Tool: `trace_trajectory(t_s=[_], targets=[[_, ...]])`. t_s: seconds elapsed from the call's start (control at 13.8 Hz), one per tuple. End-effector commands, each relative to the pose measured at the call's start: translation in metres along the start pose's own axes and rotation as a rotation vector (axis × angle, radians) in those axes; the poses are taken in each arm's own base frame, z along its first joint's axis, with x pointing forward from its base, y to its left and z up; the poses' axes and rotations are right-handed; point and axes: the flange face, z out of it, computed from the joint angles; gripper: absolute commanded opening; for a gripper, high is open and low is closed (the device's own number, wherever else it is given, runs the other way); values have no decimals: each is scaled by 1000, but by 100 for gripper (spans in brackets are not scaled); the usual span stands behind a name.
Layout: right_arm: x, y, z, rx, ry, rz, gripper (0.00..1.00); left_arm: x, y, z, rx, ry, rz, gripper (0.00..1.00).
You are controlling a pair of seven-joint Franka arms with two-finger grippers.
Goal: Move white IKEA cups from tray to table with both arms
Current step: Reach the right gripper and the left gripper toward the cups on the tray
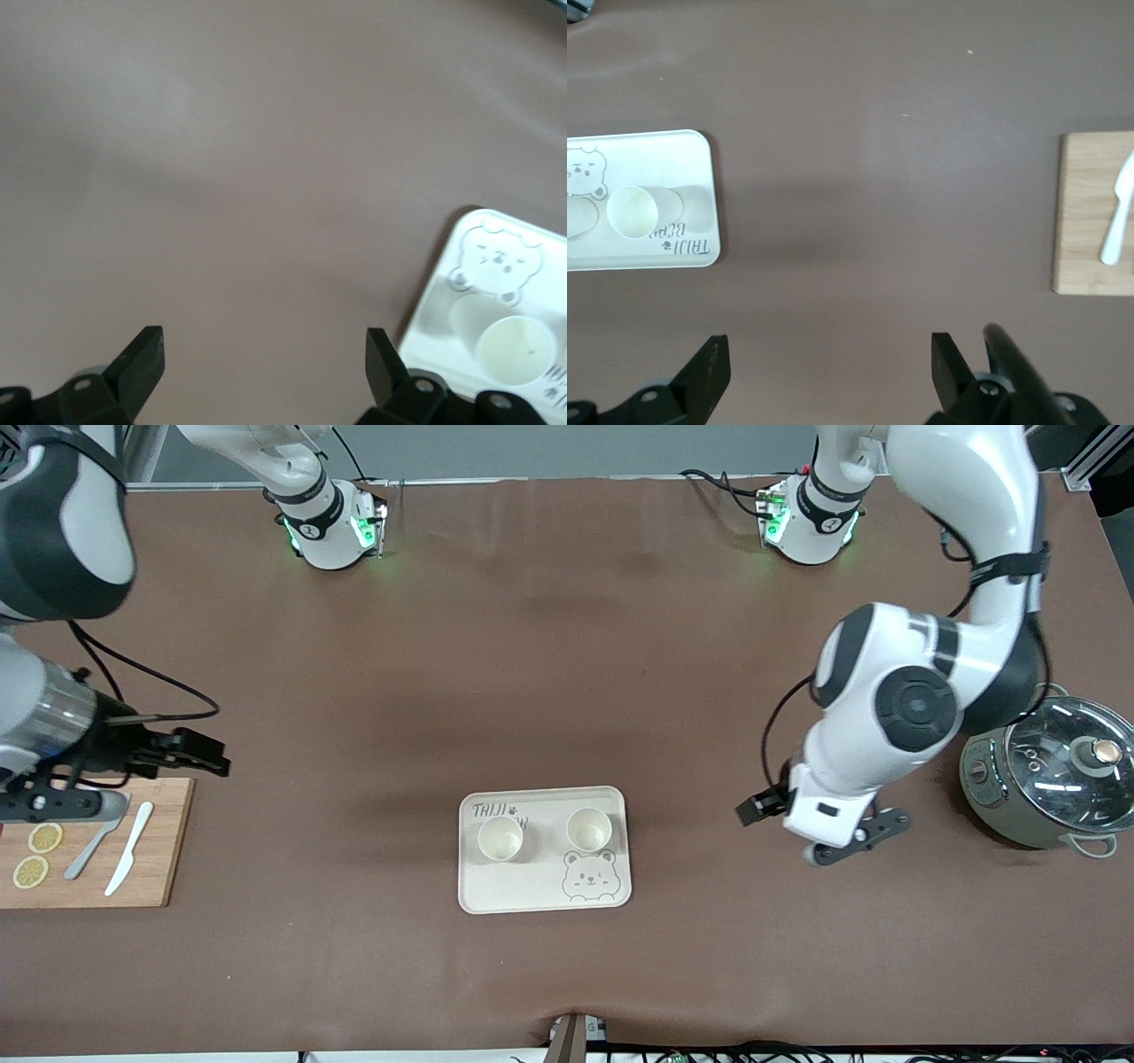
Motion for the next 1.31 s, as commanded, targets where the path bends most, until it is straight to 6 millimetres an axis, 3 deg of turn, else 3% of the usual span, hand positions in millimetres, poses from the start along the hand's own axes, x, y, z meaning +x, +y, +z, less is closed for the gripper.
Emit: trace_trajectory(t_s=[0.0, 0.07, 0.44, 0.51, 0.8, 1.02, 1.09, 1.24], targets=[[10, -15, 17, 17, 17, 2, 100, -14, 35, 21, -48, 33, -61, 100], [14, -21, 24, 34, 20, 0, 100, -19, 45, 29, -62, 45, -75, 100], [18, -98, 57, 60, 49, 89, 100, -66, 110, 88, -150, 101, -95, 100], [21, -105, 70, 59, 40, 99, 100, -74, 118, 96, -161, 107, -91, 100], [23, -149, 125, 48, 17, 104, 100, -99, 138, 134, -150, 104, -46, 100], [27, -162, 155, 49, 9, 190, 100, -112, 146, 154, -144, 101, -26, 100], [27, -168, 174, 38, -14, 210, 100, -114, 148, 161, -141, 102, -21, 100], [18, -193, 195, 19, -37, 195, 100, -117, 149, 168, -142, 104, -17, 100]])
